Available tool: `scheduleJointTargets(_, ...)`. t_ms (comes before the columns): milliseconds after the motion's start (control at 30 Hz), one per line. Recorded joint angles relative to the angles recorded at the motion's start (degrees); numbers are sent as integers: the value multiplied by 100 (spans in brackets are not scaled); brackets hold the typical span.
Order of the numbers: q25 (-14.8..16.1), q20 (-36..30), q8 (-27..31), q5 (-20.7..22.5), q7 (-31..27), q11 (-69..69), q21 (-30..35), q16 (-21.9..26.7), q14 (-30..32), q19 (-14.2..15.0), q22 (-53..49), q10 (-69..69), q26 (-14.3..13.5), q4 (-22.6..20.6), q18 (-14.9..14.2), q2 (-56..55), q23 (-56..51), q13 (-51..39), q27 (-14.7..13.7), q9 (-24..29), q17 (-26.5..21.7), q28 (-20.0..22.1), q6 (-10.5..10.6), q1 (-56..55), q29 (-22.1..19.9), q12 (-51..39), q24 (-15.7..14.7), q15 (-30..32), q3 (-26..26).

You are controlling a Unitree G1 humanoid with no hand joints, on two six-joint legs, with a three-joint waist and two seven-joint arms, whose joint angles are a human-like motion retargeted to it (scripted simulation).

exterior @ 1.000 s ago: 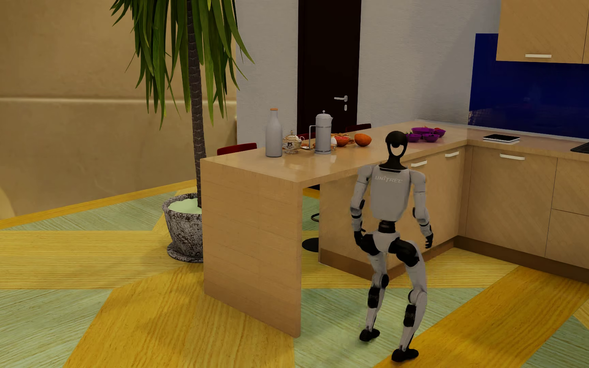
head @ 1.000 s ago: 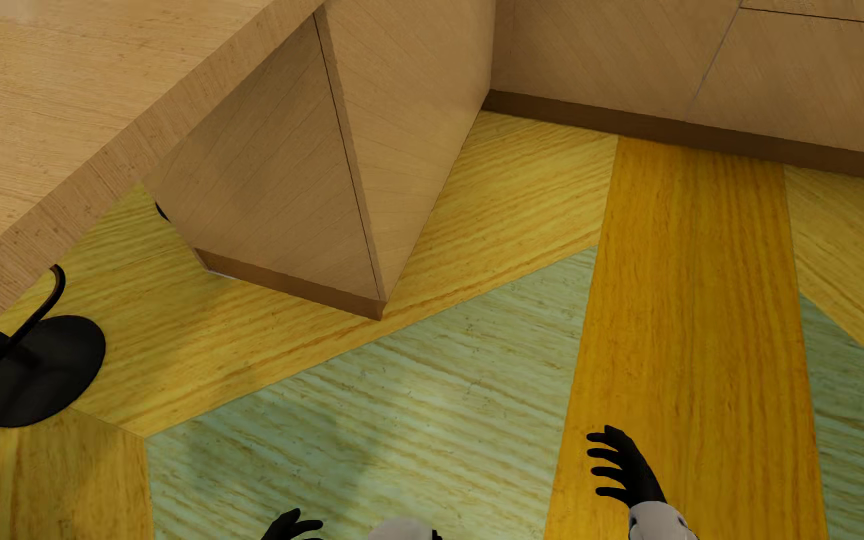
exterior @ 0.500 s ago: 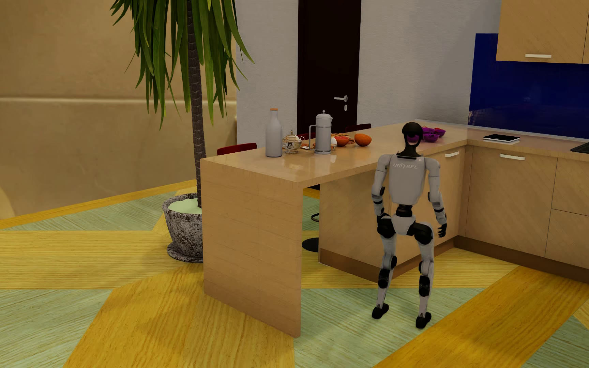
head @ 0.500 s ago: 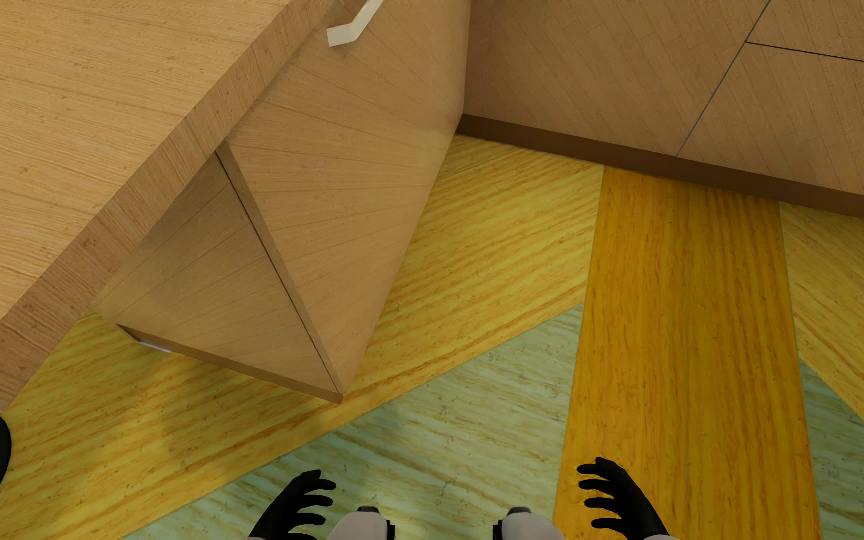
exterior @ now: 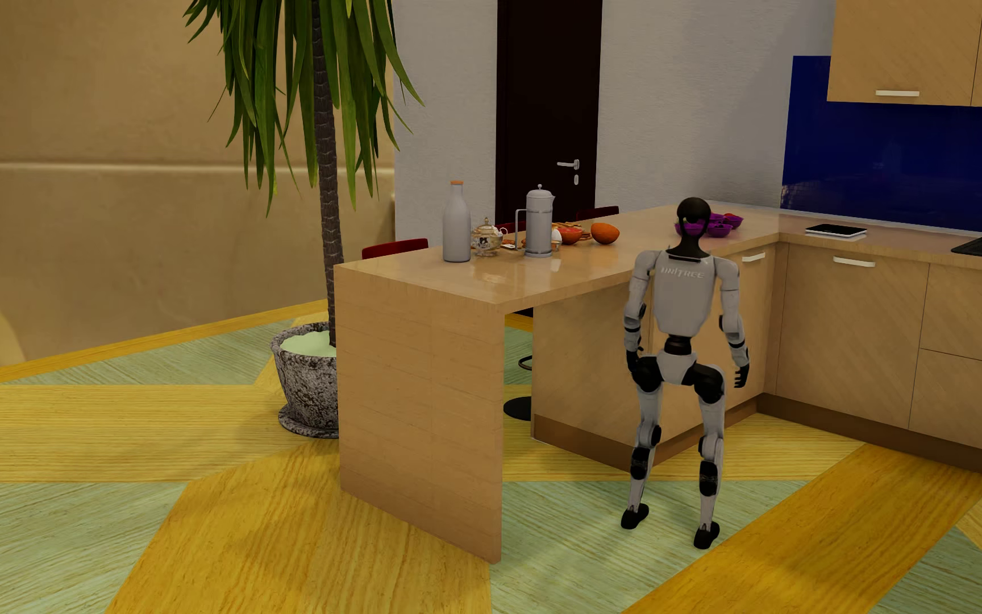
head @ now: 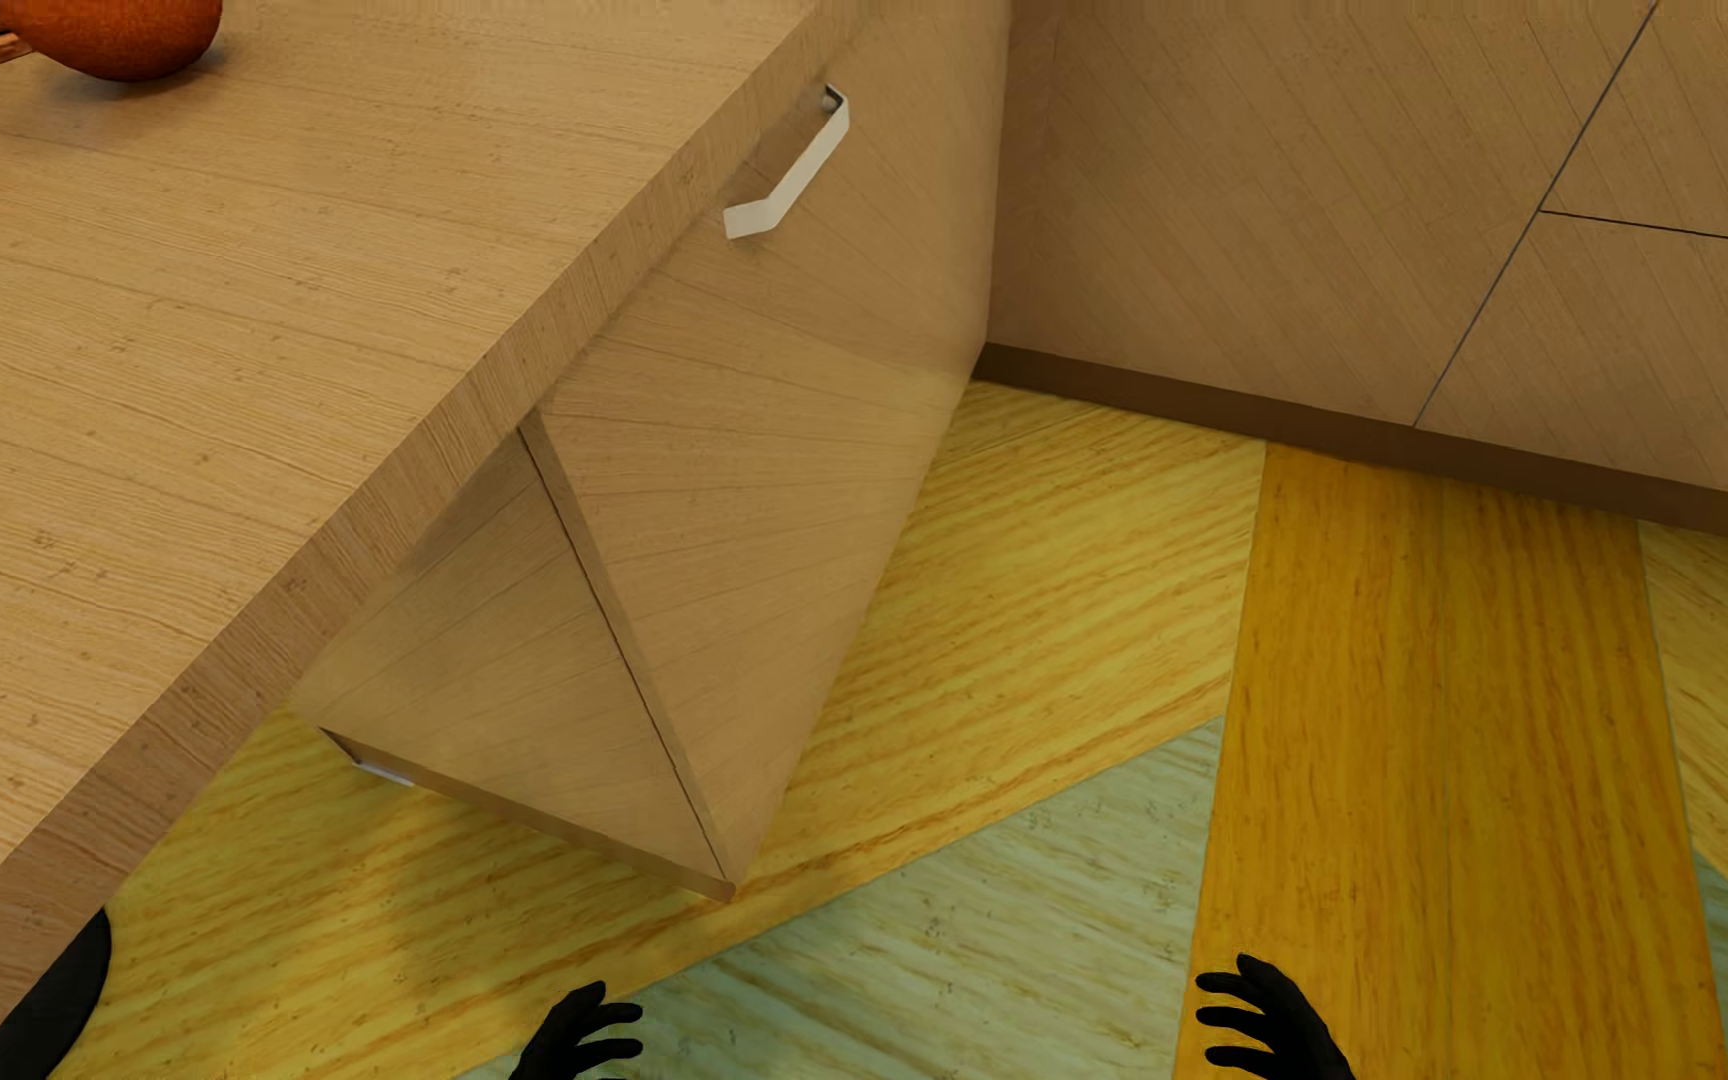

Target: Circle the corner

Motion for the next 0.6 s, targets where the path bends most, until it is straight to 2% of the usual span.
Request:
scheduleJointTargets(67, -219, 98, -28, 17, -31, 53, 96, 40, -6, -31, -52, 30, -3, 14, -30, -14, -201, -147, -22, -73, 38, -123, -40, -12, 186, 165, 24, -25, 2)
scheduleJointTargets(100, -307, 11, -51, 17, -42, 42, -3, 5, -17, -28, -28, 51, 44, 23, -27, -3, -117, -196, -166, -134, -47, -155, -16, -25, 284, 244, 50, -26, 42)
scheduleJointTargets(167, -358, -33, -79, 3, -68, 94, 104, -26, -39, -29, -79, 105, 271, 10, -30, 21, -230, -151, -259, -141, 24, -252, -46, -17, 338, 216, 67, -61, 116)
scheduleJointTargets(233, -243, -5, -38, 18, -14, 20, 127, 132, 4, -17, 46, 41, 368, 35, -21, 18, -191, -164, -127, -143, 143, -319, -77, -6, 333, 238, 22, 3, 67)
scheduleJointTargets(300, -104, -7, -42, 53, -21, -4, 200, 111, 28, -23, -24, 63, 383, 69, -28, 20, -185, -189, -19, -34, 194, -207, -116, -22, 291, 132, 25, 56, 10)
scheduleJointTargets(400, -159, 23, -13, 45, 10, -29, 21, 118, 99, -24, 98, -27, 155, 62, -30, -4, -32, -60, 16, -10, 5, -70, -237, -5, 336, 30, 0, 101, -38)
scheduleJointTargets(467, -233, -118, -17, 61, 10, -20, 3, 126, 75, -18, -67, 32, 154, 82, -27, -30, -234, -66, 67, -44, 25, -91, -219, -54, 284, 69, 70, 103, -148)
scheduleJointTargets(533, -207, -42, -57, 29, -29, -41, 68, 84, 67, -1, -72, 40, 235, 49, -9, -3, -226, 28, -46, -97, 159, -208, -192, -62, 224, 104, 15, 92, -29)
scheduleJointTargets(600, -190, 37, -64, 2, -28, -80, 158, 171, 89, 19, 35, 12, 275, 27, 12, 3, -192, -198, 13, -107, 237, -306, -162, -69, 241, 201, 27, 112, -21)
